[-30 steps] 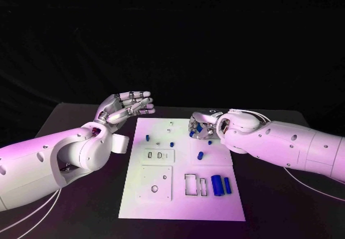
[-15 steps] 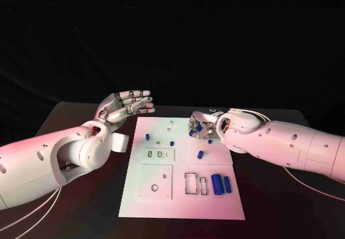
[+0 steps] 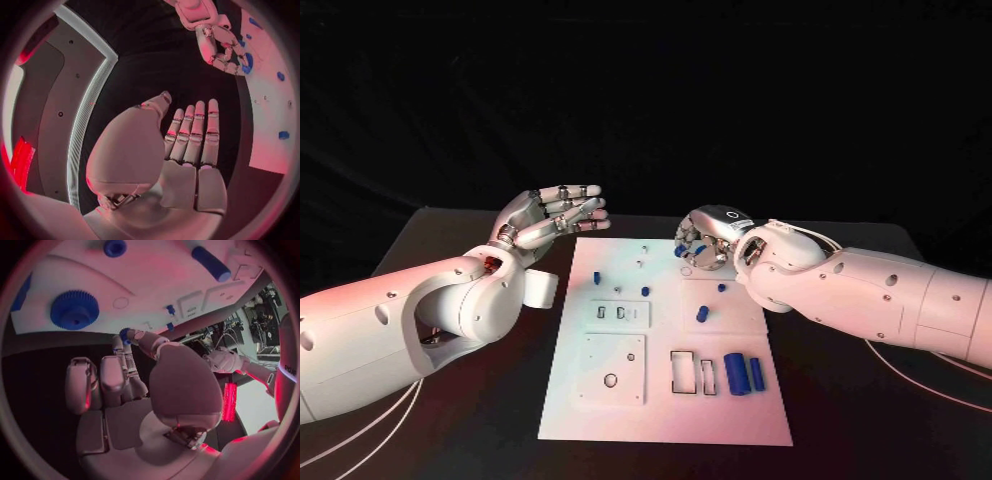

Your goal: Assemble the parts on the task board

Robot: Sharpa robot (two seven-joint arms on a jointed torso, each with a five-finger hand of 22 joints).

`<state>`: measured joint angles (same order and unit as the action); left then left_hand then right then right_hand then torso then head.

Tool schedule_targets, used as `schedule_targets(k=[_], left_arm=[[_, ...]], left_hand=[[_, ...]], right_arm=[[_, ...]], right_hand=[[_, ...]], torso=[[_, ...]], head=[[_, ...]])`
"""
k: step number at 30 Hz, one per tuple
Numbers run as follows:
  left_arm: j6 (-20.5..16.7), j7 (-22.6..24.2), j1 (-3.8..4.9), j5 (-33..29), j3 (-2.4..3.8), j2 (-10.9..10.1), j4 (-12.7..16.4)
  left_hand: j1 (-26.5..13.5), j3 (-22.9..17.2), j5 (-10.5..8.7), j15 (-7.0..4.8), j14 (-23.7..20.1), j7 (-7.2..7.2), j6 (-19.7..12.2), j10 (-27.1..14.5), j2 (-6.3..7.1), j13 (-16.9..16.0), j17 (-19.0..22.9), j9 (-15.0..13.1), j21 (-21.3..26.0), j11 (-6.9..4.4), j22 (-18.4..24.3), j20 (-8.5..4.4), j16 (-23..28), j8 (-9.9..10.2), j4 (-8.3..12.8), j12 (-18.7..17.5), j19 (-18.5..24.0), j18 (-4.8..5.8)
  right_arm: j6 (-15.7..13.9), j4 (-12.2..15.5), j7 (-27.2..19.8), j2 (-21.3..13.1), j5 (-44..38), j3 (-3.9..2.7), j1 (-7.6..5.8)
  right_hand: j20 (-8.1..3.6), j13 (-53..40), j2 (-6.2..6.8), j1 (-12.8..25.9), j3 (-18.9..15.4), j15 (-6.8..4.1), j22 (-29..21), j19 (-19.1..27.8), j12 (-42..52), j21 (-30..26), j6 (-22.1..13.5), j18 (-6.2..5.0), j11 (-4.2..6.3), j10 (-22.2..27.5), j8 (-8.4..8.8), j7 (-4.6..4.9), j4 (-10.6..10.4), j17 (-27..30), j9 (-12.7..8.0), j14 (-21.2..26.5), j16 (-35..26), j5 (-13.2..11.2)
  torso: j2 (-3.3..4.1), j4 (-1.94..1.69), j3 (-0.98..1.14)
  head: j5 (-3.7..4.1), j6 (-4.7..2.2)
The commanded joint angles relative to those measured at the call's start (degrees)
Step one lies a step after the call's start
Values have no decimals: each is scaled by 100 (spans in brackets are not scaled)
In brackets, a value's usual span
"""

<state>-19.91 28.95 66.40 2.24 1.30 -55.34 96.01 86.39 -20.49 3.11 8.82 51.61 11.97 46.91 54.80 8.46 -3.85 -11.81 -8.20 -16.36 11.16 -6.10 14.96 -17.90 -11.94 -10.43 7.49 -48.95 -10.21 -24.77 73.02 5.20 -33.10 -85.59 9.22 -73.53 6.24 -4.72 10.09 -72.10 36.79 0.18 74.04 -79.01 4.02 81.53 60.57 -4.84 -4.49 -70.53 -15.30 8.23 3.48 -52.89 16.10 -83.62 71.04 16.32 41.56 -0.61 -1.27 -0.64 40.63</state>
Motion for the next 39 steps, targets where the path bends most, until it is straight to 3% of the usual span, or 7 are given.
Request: schedule_targets(k=[1, 8, 19, 30, 39], left_arm=[[95, 27, 8, -27, 5, 12, 10], [159, 32, 26, -31, 6, 43, 37], [178, 30, 100, -32, 6, 77, 103], [198, 21, 143, -32, 6, 88, 135], [211, 16, 161, -31, 6, 93, 159]], left_hand=[[4, -46, -3, 11, -22, 230, 36, 28, 32, 7, -8, -2, -8, 13, 11, 5, 35, -2, 2, -34, -20, -27], [6, -52, -2, 11, -22, 231, 35, 27, 31, 7, -9, -2, -8, 14, 11, 5, 36, 0, 6, -37, -20, -27], [6, -52, -2, 11, -22, 231, 35, 27, 31, 7, -9, -2, -8, 14, 11, 5, 36, 0, 6, -37, -20, -27], [5, -62, -3, 12, -23, 231, 32, 25, 33, 8, -12, -1, -7, 15, 14, 5, 38, 2, 15, -43, -19, -27], [5, -62, -3, 12, -23, 231, 32, 25, 33, 8, -12, -1, -7, 15, 14, 5, 38, 2, 15, -43, -19, -27]], right_arm=[[-433, -55, 120, 98, 4, -4, -6], [-561, -288, 160, 333, 8, -28, -12], [-475, -478, 75, 617, 74, -50, -16], [-268, -637, 116, 803, 97, -52, -2], [-172, -755, 183, 887, 74, -52, 18]], right_hand=[[-9, -5, -52, -27, 9, -29, 4, -18, 18, 28, 15, 113, 1, -42, -36, 6, 17, 13, 22, 8, 30, -3], [-10, -5, -50, -13, 7, -27, 6, -17, 7, 28, -9, 113, -1, -42, -50, 8, 13, 25, 57, 11, 32, -59], [-9, -3, -24, 0, 0, -25, 8, -16, -4, 28, -40, 113, -6, -34, -54, 13, 18, 45, 81, 15, 29, -82], [-6, -8, -14, 22, -4, -20, 46, -38, -6, 45, -94, 121, -9, -39, -52, 21, 9, 10, 111, 8, 58, -118], [-4, -9, 2, 33, -6, -16, 23, -21, -16, 32, -133, 115, -16, -24, -45, 29, 8, 33, 127, 12, 55, -121]], torso=[[9, -4, 2], [58, -48, -12], [138, -134, -61], [161, -153, -85], [174, -178, -81]], head=[[-29, -4], [17, -33], [50, -48], [36, -88], [35, -74]])
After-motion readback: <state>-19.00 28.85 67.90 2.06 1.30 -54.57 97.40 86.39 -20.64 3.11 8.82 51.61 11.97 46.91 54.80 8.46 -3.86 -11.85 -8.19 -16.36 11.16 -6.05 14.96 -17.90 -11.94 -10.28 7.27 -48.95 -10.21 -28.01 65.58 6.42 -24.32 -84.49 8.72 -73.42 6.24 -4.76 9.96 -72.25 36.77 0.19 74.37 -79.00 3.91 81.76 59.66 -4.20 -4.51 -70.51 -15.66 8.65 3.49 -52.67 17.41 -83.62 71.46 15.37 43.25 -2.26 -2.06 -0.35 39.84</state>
